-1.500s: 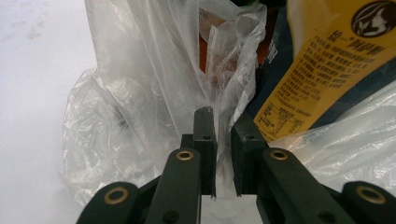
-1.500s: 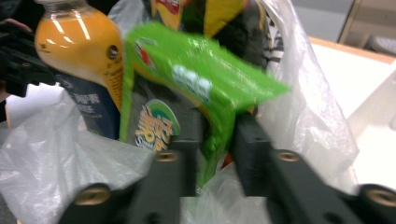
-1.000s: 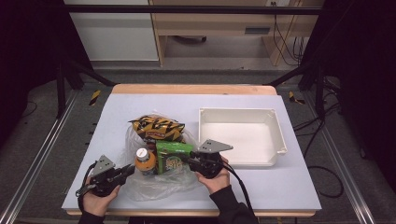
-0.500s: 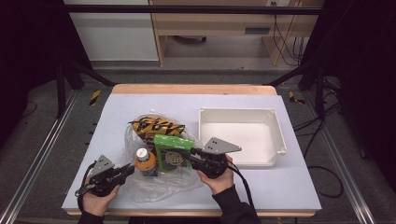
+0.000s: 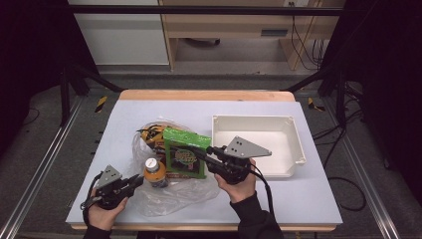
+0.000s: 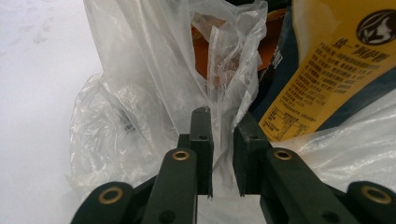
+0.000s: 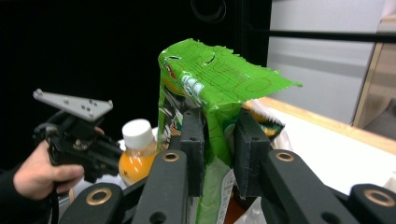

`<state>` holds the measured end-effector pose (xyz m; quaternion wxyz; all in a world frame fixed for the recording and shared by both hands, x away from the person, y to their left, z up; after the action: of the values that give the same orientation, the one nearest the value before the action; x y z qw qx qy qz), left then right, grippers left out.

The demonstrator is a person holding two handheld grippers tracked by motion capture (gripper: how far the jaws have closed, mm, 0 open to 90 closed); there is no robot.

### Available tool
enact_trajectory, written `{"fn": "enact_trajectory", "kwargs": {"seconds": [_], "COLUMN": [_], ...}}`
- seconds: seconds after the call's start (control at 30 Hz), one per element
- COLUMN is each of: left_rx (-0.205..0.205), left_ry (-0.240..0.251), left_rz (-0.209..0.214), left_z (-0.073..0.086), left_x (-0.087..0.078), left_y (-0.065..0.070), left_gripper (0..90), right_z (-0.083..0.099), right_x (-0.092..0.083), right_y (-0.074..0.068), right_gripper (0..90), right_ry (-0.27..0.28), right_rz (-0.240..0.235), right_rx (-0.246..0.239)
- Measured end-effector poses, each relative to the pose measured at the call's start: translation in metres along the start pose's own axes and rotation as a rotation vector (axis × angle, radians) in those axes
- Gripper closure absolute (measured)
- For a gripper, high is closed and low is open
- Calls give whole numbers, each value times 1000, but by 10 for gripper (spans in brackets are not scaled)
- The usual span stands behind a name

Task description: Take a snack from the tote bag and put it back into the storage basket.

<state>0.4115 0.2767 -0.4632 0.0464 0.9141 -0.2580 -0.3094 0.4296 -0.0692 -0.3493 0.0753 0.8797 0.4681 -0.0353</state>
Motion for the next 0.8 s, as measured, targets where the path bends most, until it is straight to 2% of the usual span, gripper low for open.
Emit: {"fn": "enact_trajectory", "kwargs": {"seconds": [0.2, 0.43, 0.63, 0.8], "left_rx": [1, 3, 4, -10], "left_ry": [4, 8, 15, 53], "left_rz": [0, 1, 2, 9], "left_z": [0, 0, -1, -4], "left_x": [-1, -1, -2, -9], "left_y": [0, 0, 1, 1], "left_gripper": [788, 779, 769, 722], "right_z": [-16, -33, -40, -48], "right_x": [0, 0, 7, 9], "right_y": [-1, 3, -1, -5], "right_gripper": [762, 761, 761, 760], "right_ry": [31, 65, 84, 95], "right_rz": [0, 24, -8, -18], "right_rx": [-14, -17, -10, -21]}}
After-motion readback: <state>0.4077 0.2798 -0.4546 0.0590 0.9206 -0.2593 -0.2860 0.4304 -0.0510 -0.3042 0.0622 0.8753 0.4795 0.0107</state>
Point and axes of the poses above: each handheld gripper's, and its own axes: x roughly forward along the jaws, z roughly out of its underside, y roughly to its right, the point moved 1 cm from there along x, roughly forward along the jaws, and after that the axes turned 11 degrees about -x, right-handed, at the moved point
